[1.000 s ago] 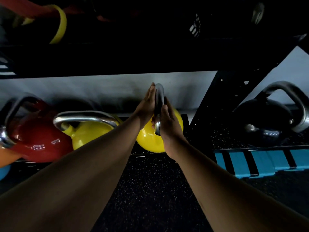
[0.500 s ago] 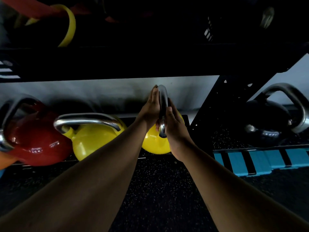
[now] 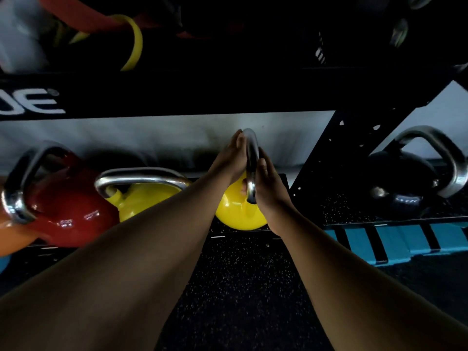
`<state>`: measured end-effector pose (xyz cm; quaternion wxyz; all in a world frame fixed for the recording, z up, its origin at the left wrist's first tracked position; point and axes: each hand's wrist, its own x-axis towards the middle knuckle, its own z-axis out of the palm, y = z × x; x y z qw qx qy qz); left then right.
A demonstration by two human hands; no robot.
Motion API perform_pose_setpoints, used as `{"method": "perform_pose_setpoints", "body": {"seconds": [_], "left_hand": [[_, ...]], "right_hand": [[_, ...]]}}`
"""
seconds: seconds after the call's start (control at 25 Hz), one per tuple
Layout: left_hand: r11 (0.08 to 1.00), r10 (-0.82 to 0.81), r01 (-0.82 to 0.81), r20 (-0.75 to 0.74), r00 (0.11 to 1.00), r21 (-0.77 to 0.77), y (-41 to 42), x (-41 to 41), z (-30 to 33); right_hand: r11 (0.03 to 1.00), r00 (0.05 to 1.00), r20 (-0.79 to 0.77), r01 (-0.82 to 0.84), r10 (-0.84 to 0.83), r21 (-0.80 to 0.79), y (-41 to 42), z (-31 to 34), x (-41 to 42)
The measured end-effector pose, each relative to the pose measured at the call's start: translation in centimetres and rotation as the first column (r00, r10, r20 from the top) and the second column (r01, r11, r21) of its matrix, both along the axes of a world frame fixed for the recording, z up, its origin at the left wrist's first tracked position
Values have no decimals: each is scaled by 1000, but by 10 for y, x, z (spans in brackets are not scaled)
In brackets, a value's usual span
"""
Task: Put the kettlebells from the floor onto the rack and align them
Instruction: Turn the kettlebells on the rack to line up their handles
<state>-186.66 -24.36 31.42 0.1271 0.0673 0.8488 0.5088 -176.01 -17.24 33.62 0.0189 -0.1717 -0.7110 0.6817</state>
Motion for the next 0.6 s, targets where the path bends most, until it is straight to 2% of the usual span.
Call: {"method": "perform_pose_setpoints", "body": {"seconds": [0.12, 0.2, 0.28, 0.36, 0.44, 0.52, 0.6], "left_hand": [[960, -40, 4, -121, 992, -282, -15, 9, 18], [840, -182, 10, -265, 947, -543, -33, 25, 33], [698, -307, -35, -344, 887, -716, -56, 38, 43], [635, -280, -107, -357, 891, -765, -82, 42, 51], [628, -158, -206, -382, 911, -751, -110, 41, 54], [630, -52, -288, -409, 911, -721, -141, 40, 55], [661, 16, -304, -392, 920, -686, -171, 40, 53]], "right_hand": [[969, 996, 55, -84, 73, 232, 11, 6, -8], [918, 987, 119, -146, 109, 369, 25, 16, -9], [816, 980, 174, -177, 96, 550, 37, 25, -5], [613, 988, 122, -152, 91, 775, 37, 35, 0], [418, 989, 1, -65, 150, 906, 25, 42, -1], [346, 970, -32, -55, 240, 937, 4, 45, -6], [328, 956, -3, -98, 294, 940, -23, 42, -12]]}}
